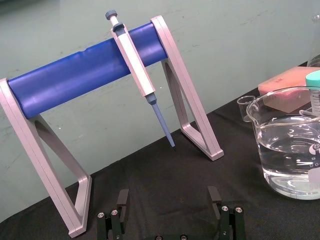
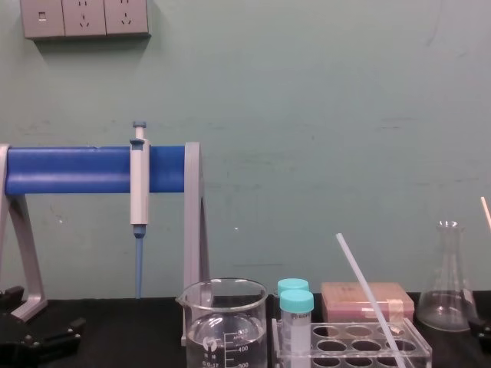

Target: Pick up the stirring rod with one hand, then place it down.

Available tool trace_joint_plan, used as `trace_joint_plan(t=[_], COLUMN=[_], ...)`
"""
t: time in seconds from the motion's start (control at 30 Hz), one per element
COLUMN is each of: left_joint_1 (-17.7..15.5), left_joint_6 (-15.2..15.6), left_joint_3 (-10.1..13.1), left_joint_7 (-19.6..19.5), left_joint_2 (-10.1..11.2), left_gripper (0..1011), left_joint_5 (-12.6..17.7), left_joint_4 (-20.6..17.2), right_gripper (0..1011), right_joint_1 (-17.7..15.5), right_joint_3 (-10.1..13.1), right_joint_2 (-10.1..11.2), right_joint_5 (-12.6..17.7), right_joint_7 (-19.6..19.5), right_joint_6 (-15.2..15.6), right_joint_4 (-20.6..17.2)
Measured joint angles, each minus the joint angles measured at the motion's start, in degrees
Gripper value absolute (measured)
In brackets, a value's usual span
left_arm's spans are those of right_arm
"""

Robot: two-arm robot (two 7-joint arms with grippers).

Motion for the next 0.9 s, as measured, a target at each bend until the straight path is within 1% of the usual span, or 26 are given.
trace_joint_plan(t=[0.9], left_joint_1=[0.0], left_joint_6=[0.0], left_joint_3=[0.0], left_joint_7=[0.0], left_joint_2=[0.0], left_gripper=[1000], left_joint_5=[0.0], left_joint_4=[0.0], right_gripper=[1000], right_joint_1=[0.0], right_joint_3=[0.0], right_joint_2=[0.0], right_joint_5=[0.0], right_joint_7=[0.0], right_joint_6=[0.0], right_joint_4=[0.0])
